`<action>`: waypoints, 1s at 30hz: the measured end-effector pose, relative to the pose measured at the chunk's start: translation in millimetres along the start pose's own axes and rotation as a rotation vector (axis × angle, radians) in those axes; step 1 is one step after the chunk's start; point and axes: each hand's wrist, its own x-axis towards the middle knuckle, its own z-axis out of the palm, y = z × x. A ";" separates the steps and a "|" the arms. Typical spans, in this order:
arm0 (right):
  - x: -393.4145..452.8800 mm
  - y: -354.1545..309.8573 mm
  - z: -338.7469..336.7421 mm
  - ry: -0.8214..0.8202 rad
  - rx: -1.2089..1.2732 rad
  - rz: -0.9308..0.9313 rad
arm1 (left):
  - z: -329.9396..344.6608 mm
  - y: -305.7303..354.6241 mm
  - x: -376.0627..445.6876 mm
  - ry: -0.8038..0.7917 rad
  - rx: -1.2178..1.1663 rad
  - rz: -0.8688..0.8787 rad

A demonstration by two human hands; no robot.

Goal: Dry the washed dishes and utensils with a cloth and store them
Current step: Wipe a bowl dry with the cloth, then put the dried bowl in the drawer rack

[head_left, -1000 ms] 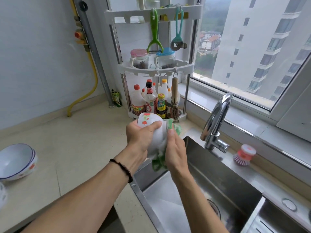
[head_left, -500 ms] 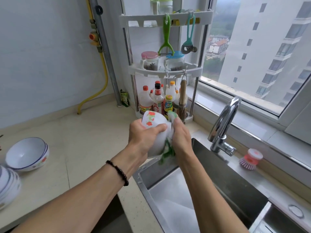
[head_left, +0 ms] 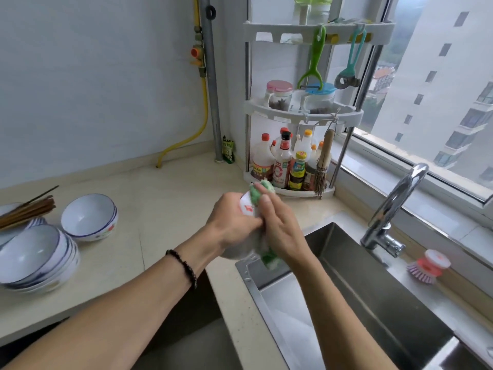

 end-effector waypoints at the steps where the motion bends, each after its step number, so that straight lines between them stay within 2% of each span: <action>1: 1.3 -0.1 3.5 0.022 0.130 0.097 | -7.6 -2.2 -6.1 -0.014 -0.003 -0.009; 4: 3.6 1.2 12.2 0.058 0.591 0.514 | -34.6 -5.8 -26.3 0.001 -0.148 -0.057; 6: -4.5 -4.3 32.9 0.107 0.739 0.588 | -53.8 -13.3 -30.8 0.085 -0.422 -0.129; 8: -23.1 -18.6 65.5 0.172 0.681 0.465 | -71.5 -21.0 -34.4 0.220 -0.691 -0.241; 11: -54.4 -37.5 135.6 0.182 0.377 0.187 | -100.8 -39.8 -42.7 0.378 -0.826 -0.283; 13: -66.8 -43.8 177.0 0.299 0.362 0.191 | -113.6 -52.8 -56.2 0.385 -0.828 -0.279; 15: -70.3 -43.5 201.8 0.402 0.553 0.365 | -129.3 -70.5 -75.6 0.361 -0.796 -0.281; 17: -71.0 -40.0 212.7 0.412 0.756 0.566 | -148.0 -89.9 -94.0 0.321 -0.776 -0.283; 20: -76.8 -39.6 234.6 0.306 0.822 0.661 | -187.0 -116.8 -122.0 0.201 -0.742 -0.290; 23: -78.4 -44.2 256.9 0.191 0.676 0.685 | -218.5 -138.9 -140.6 0.149 -0.683 -0.325; 26: -83.2 -46.2 287.2 0.075 0.416 0.669 | -241.6 -162.7 -149.7 0.188 -0.569 -0.324; 30: -101.5 -34.4 336.7 0.013 0.283 0.624 | -279.3 -195.8 -165.8 0.255 -0.454 -0.326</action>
